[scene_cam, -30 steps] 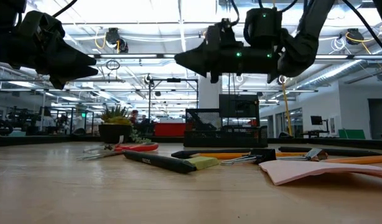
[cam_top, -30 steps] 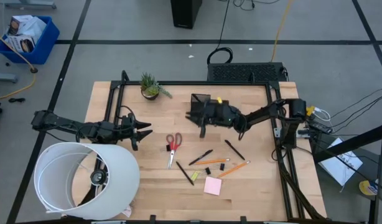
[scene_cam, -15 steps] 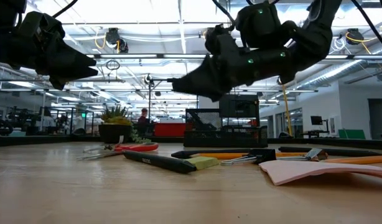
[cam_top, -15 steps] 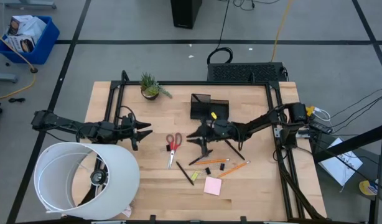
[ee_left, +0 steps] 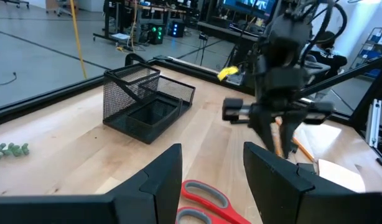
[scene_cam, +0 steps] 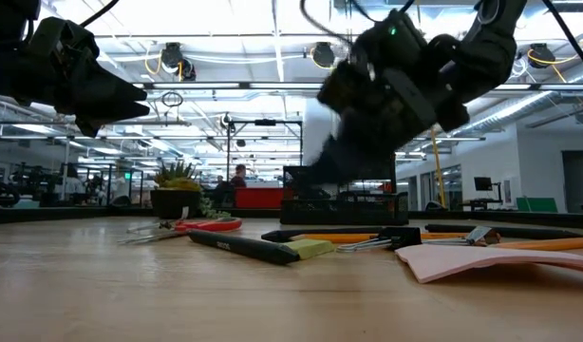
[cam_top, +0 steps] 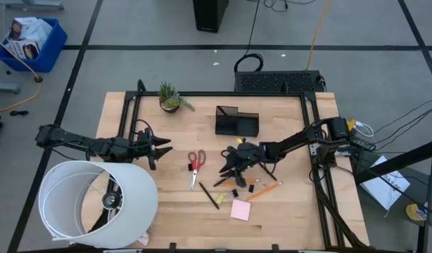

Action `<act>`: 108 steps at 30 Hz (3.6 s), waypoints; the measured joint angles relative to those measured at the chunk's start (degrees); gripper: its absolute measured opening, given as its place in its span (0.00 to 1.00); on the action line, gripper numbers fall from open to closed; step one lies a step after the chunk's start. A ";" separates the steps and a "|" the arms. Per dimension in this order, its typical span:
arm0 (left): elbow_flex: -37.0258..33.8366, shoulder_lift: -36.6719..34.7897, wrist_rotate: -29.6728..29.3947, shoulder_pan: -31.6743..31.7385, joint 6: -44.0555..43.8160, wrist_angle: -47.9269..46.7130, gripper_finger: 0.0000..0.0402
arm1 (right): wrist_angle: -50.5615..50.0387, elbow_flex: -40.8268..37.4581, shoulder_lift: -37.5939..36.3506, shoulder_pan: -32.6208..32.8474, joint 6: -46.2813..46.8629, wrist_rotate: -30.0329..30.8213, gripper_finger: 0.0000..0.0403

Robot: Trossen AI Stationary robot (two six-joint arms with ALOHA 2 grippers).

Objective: Pick and place office supplies into organizer
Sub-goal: Put the binder clip into the desk organizer

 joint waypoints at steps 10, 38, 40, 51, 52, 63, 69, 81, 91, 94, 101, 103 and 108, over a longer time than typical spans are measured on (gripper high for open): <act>0.00 0.00 -0.02 0.00 -0.02 0.01 0.44 | -5.71 -0.03 -3.94 0.02 4.75 -0.08 0.18; 0.00 2.64 1.59 0.00 0.70 1.27 0.44 | 7.19 -17.16 -22.68 15.71 14.48 10.79 0.18; 0.00 2.68 4.28 0.00 0.11 1.33 0.44 | 7.77 -18.69 -22.52 15.75 15.15 10.81 0.18; 0.00 10.67 10.12 0.00 -4.80 0.91 0.44 | 17.08 -24.51 -22.61 15.63 14.24 16.88 0.18; 0.00 11.85 10.69 -0.03 -5.00 0.72 0.44 | 17.73 -24.72 -22.59 15.63 14.24 16.84 0.18; 3.28 28.15 11.02 -2.94 -3.23 8.35 0.44 | 19.37 -24.84 -22.59 15.30 10.33 17.10 0.18; 9.64 39.80 7.43 -6.14 0.12 8.06 0.45 | 20.03 -24.84 -22.59 15.28 9.06 17.21 0.18; 15.91 55.93 5.57 -5.09 2.84 8.12 0.62 | 19.98 -24.84 -22.59 15.39 9.06 17.02 0.18; 15.91 60.61 9.90 -1.90 4.57 10.75 0.62 | 19.69 -24.84 -22.59 15.35 8.49 18.55 0.18; 15.91 61.19 12.53 -0.58 5.24 11.87 0.62 | 19.59 -24.84 -22.59 15.34 7.77 18.65 0.18; 15.91 61.18 15.45 1.18 4.59 12.40 0.62 | 19.57 -24.84 -22.59 15.34 6.92 18.64 0.18; 15.91 61.18 16.58 1.07 4.39 12.43 0.62 | 19.57 -24.84 -22.59 15.34 6.90 18.65 0.18; 15.91 61.18 16.81 -0.18 6.59 12.68 0.62 | 19.52 -24.84 -22.59 15.34 6.20 18.65 0.18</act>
